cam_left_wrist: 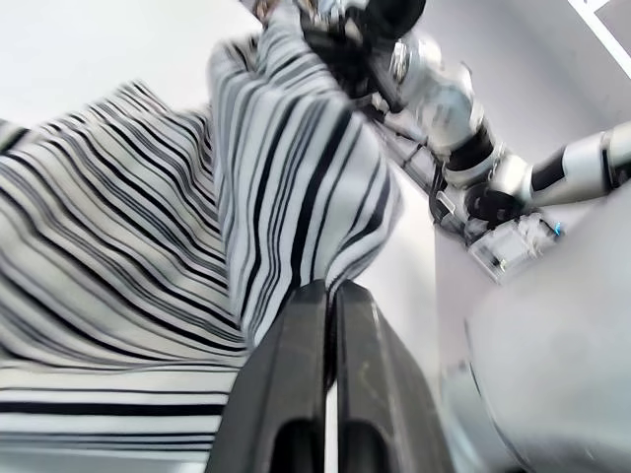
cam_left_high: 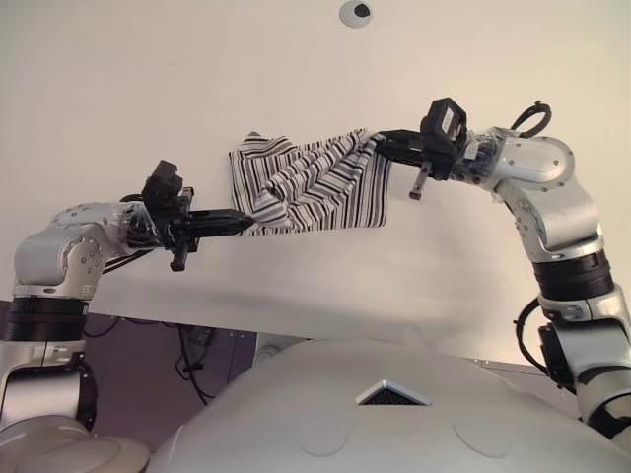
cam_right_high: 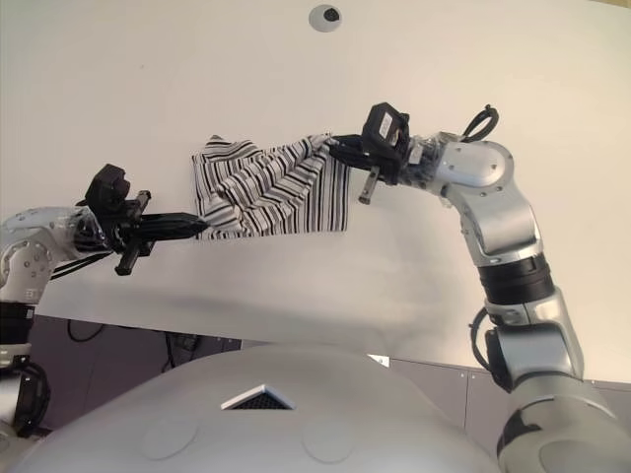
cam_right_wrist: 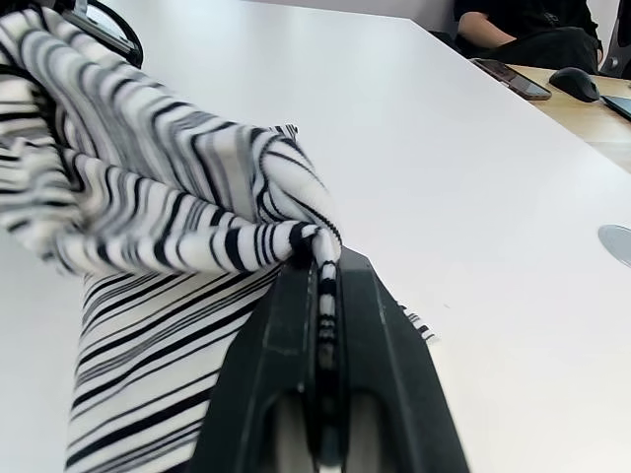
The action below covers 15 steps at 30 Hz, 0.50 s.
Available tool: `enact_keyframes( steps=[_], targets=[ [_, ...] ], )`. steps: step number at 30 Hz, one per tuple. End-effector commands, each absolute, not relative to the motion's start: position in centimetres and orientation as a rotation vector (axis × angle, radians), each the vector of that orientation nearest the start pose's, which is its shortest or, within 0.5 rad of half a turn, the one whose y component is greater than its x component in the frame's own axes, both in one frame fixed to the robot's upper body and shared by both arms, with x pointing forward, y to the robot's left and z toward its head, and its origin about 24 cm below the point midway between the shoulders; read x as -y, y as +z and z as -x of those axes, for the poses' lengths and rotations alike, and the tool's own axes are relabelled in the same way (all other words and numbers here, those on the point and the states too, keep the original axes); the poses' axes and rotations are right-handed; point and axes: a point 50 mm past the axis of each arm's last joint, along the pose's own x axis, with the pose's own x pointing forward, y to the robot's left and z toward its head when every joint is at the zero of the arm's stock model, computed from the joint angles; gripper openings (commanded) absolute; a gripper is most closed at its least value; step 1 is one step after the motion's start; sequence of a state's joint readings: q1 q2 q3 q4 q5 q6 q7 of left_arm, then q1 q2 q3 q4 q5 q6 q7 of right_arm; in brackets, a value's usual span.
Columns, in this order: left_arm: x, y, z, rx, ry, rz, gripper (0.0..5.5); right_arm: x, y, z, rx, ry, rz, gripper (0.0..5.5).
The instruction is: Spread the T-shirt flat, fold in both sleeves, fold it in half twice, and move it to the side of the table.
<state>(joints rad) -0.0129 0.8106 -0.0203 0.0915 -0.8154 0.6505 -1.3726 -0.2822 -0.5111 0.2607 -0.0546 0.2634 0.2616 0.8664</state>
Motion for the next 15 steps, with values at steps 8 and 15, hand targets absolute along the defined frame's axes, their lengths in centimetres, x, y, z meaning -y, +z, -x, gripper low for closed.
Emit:
enact_keyframes(
  steps=[8, 15],
  targets=[
    [-26.1, 5.3, -21.8, -0.650, -1.035, 0.632, 0.00, 12.1, 6.2, -29.9, -0.194, 0.976, 0.196, 0.46],
    [-26.5, 4.7, -23.2, -0.631, -0.852, 0.690, 0.76, 11.7, 5.6, -30.5, -0.161, 0.851, 0.068, 1.72]
  ],
)
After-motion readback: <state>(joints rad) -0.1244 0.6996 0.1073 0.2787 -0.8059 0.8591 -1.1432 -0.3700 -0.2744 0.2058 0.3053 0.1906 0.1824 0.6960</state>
